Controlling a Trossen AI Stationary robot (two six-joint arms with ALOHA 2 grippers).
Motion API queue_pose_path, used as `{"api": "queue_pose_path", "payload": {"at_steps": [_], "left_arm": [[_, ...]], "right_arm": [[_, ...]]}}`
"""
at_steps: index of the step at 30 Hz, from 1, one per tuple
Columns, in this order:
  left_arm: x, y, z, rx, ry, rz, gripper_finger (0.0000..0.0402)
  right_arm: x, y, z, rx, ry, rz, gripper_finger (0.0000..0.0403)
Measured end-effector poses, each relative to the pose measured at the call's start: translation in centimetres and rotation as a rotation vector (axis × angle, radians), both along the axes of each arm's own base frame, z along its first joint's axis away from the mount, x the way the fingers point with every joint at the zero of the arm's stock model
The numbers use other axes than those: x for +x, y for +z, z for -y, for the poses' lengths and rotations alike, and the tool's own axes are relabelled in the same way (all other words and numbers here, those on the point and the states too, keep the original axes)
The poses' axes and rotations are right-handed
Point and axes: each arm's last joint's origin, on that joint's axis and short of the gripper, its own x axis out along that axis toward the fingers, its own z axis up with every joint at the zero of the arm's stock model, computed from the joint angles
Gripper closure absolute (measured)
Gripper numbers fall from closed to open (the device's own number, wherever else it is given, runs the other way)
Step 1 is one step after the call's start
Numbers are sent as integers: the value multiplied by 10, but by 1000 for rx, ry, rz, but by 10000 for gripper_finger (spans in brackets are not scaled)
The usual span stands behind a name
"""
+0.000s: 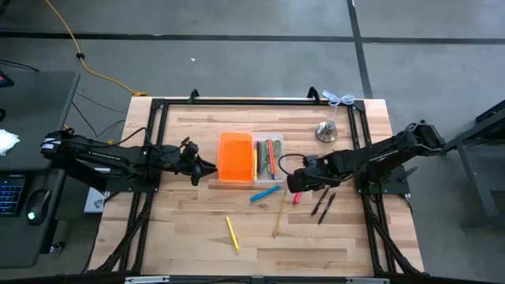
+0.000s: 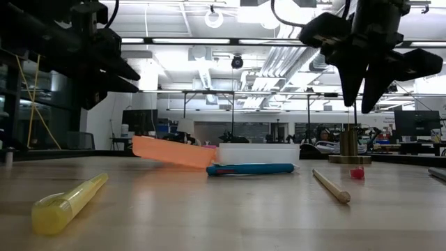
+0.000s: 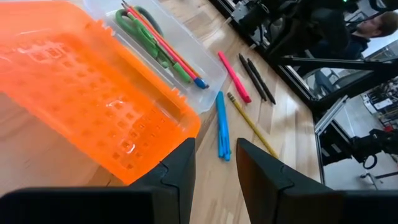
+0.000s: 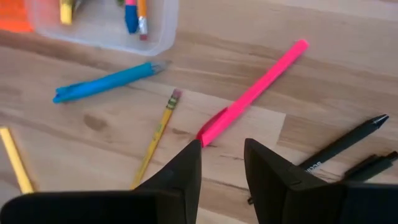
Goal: Pick & place school supplies into a supply box
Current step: Put the pink pen into the supply box
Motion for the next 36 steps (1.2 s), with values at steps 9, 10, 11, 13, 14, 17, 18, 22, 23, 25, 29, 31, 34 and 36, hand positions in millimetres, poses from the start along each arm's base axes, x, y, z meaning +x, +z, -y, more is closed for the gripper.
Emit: {"api": "queue_pose_path", "payload": {"at_steps": [9,10,11,13,14,17,18,22,23,25,29,31,34,36], "left_arm": [[0,1,1,7,-56,6,257],[0,1,2,5,-83,8,257],[0,1,3,-2,-99,8,257],[0,1,3,-12,-115,8,257],[0,1,3,-13,-120,8,257],[-1,3,4,-20,-141,21,257],[-1,4,4,-24,-153,32,257],[-6,11,5,-46,-181,81,257],[-8,13,5,-48,-186,98,257],[-12,18,6,-25,-223,137,257],[-22,29,6,64,-298,228,257],[-28,34,6,110,-311,267,257],[-37,37,5,128,-300,286,257],[-42,37,4,137,-283,281,257]], "right_arm": [[-3,-22,1,17,-103,-22,304],[-2,-26,1,22,-115,-15,304],[-1,-29,1,27,-122,-9,304],[2,-35,3,49,-129,0,304],[4,-37,4,58,-133,1,304],[6,-44,8,63,-147,-23,304],[7,-45,9,65,-151,-29,304],[9,-49,11,81,-154,-52,304],[9,-50,11,81,-156,-59,304],[9,-52,12,80,-160,-71,304],[10,-57,12,84,-183,-96,304],[10,-60,12,83,-185,-107,304],[12,-64,11,86,-202,-125,304],[13,-68,11,83,-205,-137,304]]}}
